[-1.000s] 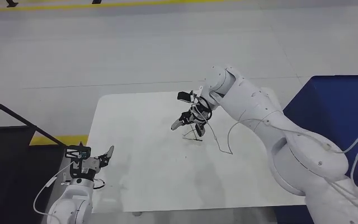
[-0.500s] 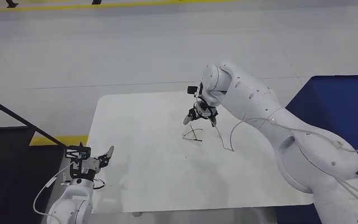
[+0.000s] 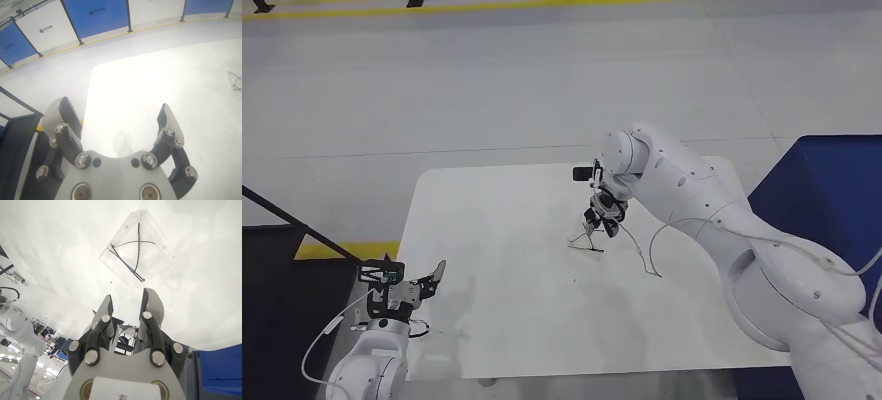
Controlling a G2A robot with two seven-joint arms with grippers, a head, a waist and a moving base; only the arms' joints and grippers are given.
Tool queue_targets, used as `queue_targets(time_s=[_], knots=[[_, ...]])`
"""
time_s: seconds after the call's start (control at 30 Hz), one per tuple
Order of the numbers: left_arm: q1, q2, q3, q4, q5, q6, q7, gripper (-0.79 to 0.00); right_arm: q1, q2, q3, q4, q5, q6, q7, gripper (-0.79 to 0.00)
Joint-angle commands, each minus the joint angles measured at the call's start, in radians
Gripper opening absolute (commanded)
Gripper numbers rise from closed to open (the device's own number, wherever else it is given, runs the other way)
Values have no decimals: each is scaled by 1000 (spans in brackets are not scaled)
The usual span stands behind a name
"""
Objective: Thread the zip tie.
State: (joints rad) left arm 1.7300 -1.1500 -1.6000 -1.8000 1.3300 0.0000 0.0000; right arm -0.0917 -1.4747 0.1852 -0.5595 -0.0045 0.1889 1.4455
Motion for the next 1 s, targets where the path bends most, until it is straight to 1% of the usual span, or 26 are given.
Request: queue_targets(time_s=[0.0, 0.27, 0.33, 0.47, 0.53, 0.57, 0.6, 0.63, 0.67, 0.7, 0.97], knots=[[0, 0, 0, 0, 0, 0, 0, 0, -5, -22, -5, 36, -8, -17, -2, -486], [0, 0, 0, 0, 0, 0, 0, 0, -12, -102, -7, 169, -18, -90, -8, -523], [0, 0, 0, 0, 0, 0, 0, 0, -13, -119, -7, 200, -25, -97, -9, -551], [0, 0, 0, 0, 0, 0, 0, 0, -17, -150, -10, 250, -43, -116, -14, -566], [0, 0, 0, 0, 0, 0, 0, 0, -19, -163, -6, 270, -43, -133, -15, -600], [0, 0, 0, 0, 0, 0, 0, 0, -16, -168, -2, 281, -40, -148, -16, -588], [0, 0, 0, 0, 0, 0, 0, 0, -13, -172, 1, 293, -39, -161, -13, -542], [0, 0, 0, 0, 0, 0, 0, 0, -8, -175, 6, 304, -34, -173, -12, -606], [0, 0, 0, 0, 0, 0, 0, 0, -8, -175, 6, 304, -34, -173, -12, -714], [0, 0, 0, 0, 0, 0, 0, 0, -8, -175, 6, 304, -34, -173, -12, -785], [0, 0, 0, 0, 0, 0, 0, 0, -8, -175, 6, 304, -34, -173, -12, -785]])
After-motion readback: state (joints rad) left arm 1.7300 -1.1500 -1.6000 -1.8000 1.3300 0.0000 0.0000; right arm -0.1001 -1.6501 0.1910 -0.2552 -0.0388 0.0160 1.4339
